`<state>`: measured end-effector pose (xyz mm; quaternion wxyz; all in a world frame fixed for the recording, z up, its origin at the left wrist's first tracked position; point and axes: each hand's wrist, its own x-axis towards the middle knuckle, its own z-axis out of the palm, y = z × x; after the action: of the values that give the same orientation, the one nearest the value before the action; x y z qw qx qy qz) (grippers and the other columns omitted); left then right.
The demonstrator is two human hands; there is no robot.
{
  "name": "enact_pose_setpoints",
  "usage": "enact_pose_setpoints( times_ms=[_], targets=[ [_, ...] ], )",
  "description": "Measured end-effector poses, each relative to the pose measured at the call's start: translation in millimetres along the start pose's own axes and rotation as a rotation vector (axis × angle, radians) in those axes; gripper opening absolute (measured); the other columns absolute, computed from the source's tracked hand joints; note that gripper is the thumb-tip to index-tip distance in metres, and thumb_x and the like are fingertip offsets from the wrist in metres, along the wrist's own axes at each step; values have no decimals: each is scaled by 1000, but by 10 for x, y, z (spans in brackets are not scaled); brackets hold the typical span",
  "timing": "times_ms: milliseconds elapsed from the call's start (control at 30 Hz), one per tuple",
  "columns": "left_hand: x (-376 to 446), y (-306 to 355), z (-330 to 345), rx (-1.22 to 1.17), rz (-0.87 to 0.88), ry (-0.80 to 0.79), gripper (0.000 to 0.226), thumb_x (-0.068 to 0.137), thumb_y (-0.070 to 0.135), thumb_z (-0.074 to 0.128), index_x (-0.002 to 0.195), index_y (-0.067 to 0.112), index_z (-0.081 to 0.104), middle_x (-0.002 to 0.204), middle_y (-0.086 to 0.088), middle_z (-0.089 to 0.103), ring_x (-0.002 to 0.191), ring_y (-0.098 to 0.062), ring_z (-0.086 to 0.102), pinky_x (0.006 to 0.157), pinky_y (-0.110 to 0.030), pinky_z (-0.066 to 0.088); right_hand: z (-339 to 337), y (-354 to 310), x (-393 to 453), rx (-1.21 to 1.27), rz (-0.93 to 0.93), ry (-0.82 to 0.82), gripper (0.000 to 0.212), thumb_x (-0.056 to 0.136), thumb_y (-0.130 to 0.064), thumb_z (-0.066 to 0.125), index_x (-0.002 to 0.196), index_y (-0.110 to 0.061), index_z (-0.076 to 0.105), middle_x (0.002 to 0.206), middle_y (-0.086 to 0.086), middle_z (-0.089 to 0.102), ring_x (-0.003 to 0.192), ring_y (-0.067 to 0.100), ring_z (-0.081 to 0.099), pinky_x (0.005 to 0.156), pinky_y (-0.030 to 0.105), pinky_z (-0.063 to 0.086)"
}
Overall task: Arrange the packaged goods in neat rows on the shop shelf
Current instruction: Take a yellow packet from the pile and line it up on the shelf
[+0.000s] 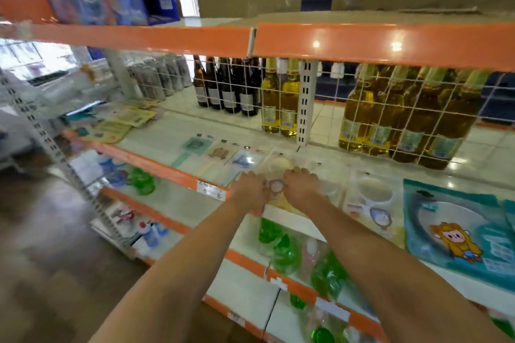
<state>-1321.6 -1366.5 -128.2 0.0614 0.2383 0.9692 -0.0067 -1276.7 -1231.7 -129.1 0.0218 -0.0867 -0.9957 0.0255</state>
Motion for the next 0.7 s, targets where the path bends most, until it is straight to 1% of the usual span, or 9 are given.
enact_pose_setpoints(
  times_ms=[67,167,300,400,467,567,700],
  targets=[
    [-46,-194,-42,21,-28,27,43,99,38,38,136,16,43,134,-13,44,126,-31,40,101,-44,36,-19,-223,67,12,-52,21,36,97,-21,40,132,-14,45,134,9,46,122,26,44,97,36,37],
    [-133,-588,-122,-2,-77,45,46,100,40,36,139,16,39,138,-13,41,128,-31,37,103,-44,37,-47,-614,184,21,-101,50,38,98,-24,38,135,-15,43,138,8,45,124,25,44,98,37,36],
    [-264,-1198,-135,-17,-145,31,46,99,39,37,140,19,38,141,-11,41,129,-30,37,103,-43,38,-2,-1174,323,48,-154,17,41,97,-25,41,137,-14,43,142,10,42,128,27,41,100,37,36],
    [-423,-1665,-100,5,-152,54,48,99,39,39,141,17,39,141,-14,43,128,-33,40,102,-40,39,-21,-1612,421,24,-190,3,41,97,-28,42,135,-12,45,137,11,46,126,29,44,97,38,39],
    [-527,-1961,-98,-4,-169,67,49,98,38,41,142,15,38,140,-15,42,127,-33,41,99,-40,39,-32,-1900,473,34,-208,3,41,97,-28,40,134,-13,45,137,10,47,126,29,44,97,37,38],
    [-618,-2349,-135,-12,-230,97,50,97,41,42,140,16,38,142,-11,40,129,-32,38,99,-43,41,-35,-2290,569,49,-250,19,39,97,-21,37,135,-14,42,138,8,44,126,27,40,98,37,34],
    [-705,-2794,-168,-23,-309,117,48,97,42,41,137,15,41,139,-11,43,128,-32,38,100,-45,40,-14,-2759,693,69,-329,75,40,98,-23,40,136,-13,39,140,6,40,130,25,34,100,38,33]
  ],
)
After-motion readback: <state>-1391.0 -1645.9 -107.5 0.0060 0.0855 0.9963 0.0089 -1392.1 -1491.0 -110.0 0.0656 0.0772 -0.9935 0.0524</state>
